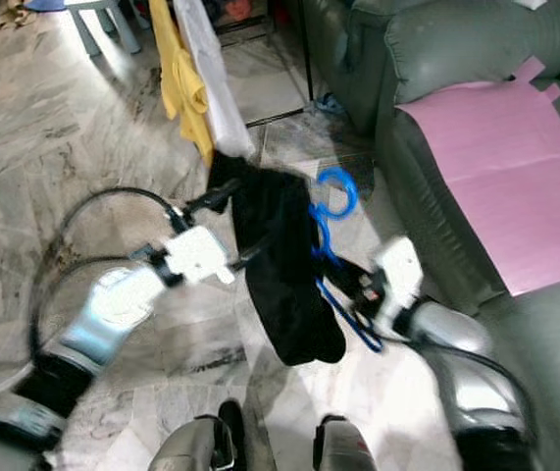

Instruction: Hang hanger

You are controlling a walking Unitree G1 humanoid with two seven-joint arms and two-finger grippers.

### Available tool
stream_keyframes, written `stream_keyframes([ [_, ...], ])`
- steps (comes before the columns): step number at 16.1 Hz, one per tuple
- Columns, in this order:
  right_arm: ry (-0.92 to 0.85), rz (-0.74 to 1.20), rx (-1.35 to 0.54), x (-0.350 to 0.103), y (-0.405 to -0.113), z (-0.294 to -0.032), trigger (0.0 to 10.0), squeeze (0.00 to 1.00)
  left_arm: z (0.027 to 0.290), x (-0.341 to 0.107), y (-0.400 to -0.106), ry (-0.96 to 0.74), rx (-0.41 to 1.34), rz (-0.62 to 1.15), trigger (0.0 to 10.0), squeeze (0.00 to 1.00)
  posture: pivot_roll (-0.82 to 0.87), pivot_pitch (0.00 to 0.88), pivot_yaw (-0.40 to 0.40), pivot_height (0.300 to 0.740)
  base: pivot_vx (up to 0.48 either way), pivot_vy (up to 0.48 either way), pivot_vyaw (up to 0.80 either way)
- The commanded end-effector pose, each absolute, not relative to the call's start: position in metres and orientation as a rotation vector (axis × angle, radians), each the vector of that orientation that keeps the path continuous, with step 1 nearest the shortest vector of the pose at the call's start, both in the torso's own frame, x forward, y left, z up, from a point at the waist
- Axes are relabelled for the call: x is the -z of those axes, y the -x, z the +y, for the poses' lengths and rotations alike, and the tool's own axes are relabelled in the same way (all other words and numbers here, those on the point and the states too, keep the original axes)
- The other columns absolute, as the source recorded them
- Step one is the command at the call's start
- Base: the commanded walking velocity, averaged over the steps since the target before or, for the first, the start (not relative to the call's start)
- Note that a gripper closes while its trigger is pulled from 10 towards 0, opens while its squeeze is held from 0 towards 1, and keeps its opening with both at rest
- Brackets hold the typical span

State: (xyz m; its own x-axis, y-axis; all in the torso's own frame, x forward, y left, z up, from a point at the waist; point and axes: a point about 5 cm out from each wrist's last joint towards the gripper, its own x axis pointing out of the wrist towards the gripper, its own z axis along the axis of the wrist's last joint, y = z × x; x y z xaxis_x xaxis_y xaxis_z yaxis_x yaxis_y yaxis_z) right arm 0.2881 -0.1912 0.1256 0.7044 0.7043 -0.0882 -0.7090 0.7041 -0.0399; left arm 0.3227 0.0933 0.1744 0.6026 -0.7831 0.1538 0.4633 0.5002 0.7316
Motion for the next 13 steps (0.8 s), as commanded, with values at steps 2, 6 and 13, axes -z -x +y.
stream_keyframes([
  [2, 0.132, 0.070, -0.897, -0.130, -0.280, -0.190, 10.0, 0.00, 0.103, -0.173, -0.326, -0.798, 0.844, -0.497, 10.0, 1.00, -0.10, 0.239, 0.097, 0.740, 0.000, 0.000, 0.00],
  [6, 0.227, 0.124, -0.934, -0.130, -0.271, -0.208, 10.0, 0.00, 0.116, -0.178, -0.334, -0.864, 0.876, -0.466, 10.0, 1.00, -0.10, 0.237, 0.103, 0.740, 0.000, 0.000, 0.00],
  [13, 0.302, 0.110, -1.024, -0.144, -0.263, -0.205, 10.0, 0.00, 0.115, -0.159, -0.336, -0.901, 1.083, -0.316, 10.0, 1.00, -0.11, 0.233, 0.115, 0.740, 0.000, 0.000, 0.00],
])
